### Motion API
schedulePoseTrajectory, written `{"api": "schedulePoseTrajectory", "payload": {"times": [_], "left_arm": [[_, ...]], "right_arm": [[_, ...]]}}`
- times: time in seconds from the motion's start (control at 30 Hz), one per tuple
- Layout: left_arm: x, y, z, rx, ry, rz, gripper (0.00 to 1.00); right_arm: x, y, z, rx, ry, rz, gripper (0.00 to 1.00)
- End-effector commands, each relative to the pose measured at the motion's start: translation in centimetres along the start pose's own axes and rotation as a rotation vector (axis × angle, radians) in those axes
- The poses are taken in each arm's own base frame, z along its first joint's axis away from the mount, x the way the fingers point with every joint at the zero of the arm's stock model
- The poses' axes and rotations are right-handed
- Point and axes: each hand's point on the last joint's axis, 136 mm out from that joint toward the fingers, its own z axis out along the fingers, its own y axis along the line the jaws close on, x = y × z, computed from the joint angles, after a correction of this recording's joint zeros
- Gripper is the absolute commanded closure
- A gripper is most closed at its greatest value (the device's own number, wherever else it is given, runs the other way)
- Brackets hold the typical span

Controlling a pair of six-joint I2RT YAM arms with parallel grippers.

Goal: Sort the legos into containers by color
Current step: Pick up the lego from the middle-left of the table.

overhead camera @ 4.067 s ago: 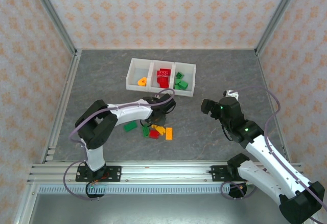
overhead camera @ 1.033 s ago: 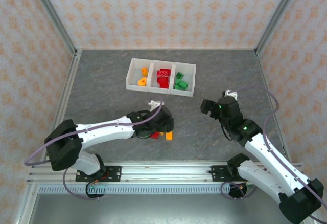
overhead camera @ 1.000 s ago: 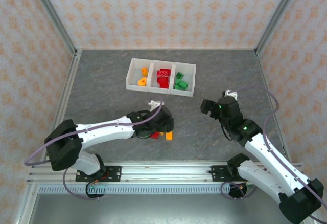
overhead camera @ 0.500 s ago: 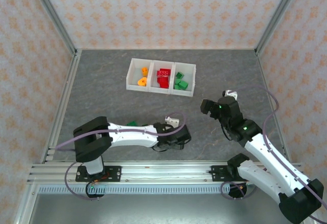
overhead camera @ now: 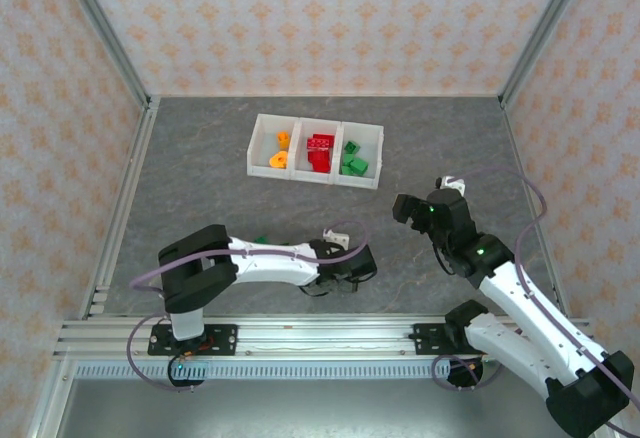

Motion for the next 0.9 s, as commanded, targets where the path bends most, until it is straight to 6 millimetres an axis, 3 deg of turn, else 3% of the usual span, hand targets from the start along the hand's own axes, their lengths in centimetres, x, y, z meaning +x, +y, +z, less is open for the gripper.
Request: {"api": "schedulePoseTrajectory", "payload": {"times": [0.0, 0.3, 0.67, 0.87], "left_arm": [[-1.3, 1.5, 1.7, -0.073, -0.03, -0.013, 0.29], [-4.1, 1.7, 1.8, -0.082, -0.072, -0.028, 0.43], [-5.3, 1.6, 1.4, -0.088, -0.11, -0.029, 0.64], [-6.8, 1.1, -0.9, -0.039, -0.184, -0.051, 0.71]], "right_arm": [[-0.3, -0.2, -0.1, 0.004, -0.024, 0.005, 0.0], [-0.3, -0.2, -0.1, 0.005, -0.025, 0.005, 0.0], [-0.2, -0.3, 0.0, 0.01, -0.021, 0.003, 0.0], [-0.2, -0.3, 0.0, 0.012, -0.02, 0.003, 0.0]]}}
